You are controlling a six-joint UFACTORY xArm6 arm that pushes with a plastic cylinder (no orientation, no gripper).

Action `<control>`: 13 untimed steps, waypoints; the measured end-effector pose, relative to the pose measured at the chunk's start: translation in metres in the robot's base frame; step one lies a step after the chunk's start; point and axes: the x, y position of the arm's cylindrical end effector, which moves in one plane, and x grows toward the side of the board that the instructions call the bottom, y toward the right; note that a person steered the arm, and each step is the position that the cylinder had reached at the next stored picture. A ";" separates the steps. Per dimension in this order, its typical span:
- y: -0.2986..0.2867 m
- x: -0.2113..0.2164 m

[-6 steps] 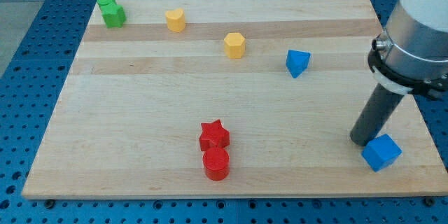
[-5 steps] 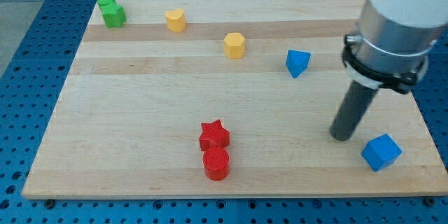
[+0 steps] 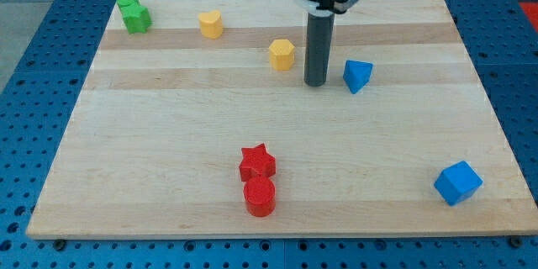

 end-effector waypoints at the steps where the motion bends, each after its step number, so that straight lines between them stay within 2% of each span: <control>1: 0.016 -0.013; 3: 0.036 -0.016; 6: 0.065 0.010; 8: 0.082 -0.015; 9: 0.092 -0.014; 13: 0.121 0.039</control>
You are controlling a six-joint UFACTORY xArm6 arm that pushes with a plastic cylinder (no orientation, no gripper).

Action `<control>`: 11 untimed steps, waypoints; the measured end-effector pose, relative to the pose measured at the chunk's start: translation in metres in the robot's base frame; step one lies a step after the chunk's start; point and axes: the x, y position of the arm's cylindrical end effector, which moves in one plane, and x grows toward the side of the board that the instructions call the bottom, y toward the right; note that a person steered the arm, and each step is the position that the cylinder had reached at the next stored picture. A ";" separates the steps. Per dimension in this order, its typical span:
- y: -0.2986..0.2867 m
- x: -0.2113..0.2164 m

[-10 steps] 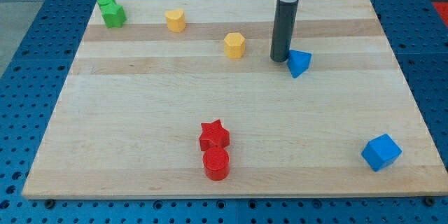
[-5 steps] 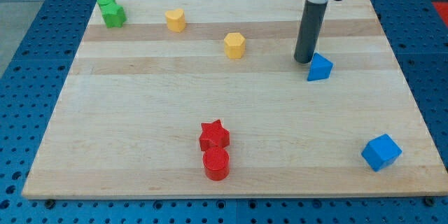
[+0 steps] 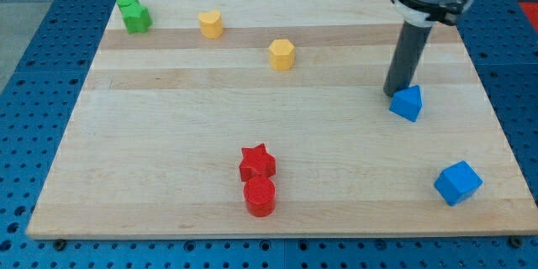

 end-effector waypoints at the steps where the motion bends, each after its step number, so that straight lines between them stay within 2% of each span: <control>1: 0.015 0.013; 7: 0.019 0.080; 11: 0.019 0.097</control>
